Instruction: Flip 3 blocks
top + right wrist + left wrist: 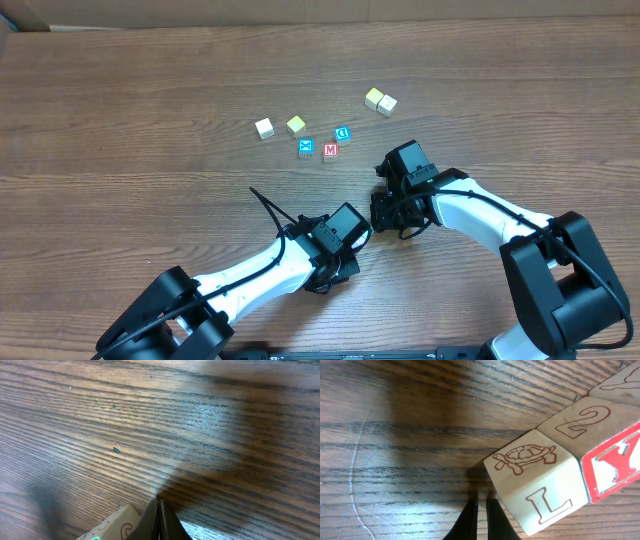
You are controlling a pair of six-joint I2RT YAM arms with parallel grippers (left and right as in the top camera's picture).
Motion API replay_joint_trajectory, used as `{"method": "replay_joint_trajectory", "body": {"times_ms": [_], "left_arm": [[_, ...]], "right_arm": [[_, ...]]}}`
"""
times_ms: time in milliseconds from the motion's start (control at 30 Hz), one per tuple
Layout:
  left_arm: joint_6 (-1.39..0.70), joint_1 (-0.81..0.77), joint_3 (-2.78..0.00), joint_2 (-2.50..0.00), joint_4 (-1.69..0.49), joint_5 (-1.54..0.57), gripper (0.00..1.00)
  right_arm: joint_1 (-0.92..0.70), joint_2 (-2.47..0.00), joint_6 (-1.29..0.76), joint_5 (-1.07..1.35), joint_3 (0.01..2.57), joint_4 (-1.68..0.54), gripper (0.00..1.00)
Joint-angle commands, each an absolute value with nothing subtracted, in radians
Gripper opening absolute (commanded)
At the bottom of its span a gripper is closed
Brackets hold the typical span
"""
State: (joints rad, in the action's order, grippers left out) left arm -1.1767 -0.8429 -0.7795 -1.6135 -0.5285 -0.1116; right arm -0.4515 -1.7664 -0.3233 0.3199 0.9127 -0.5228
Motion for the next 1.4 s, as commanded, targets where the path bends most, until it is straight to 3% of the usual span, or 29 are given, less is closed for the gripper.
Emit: {"method": "replay_joint_trajectory", "body": {"times_ms": [0,400,867,1367], "left_arm": [[-1.185,-0.831,-0.772,-1.631,-0.546,-0.053,0.04],[-1.121,-0.785,-0.772,-1.631,-0.537,-0.057,0.04],[-1.042,-0.786,-0.746,-1.631,-0.466,-0.205,0.05],[-1.139,-0.744,-0.672,-1.576,-0.519,-0.203,0.04]], "right_arm": [[-0.449,-1.792,-0.305,0.335,0.897,-0.528,0.04],[-0.449,-1.792,-0.287,0.347,0.897,-0.529,0.04],[-0.449,-1.792,-0.283,0.380,0.897,-0.530,0.04],[-0.449,-1.792,-0.279,0.380,0.897,-0.551,0.04]]}}
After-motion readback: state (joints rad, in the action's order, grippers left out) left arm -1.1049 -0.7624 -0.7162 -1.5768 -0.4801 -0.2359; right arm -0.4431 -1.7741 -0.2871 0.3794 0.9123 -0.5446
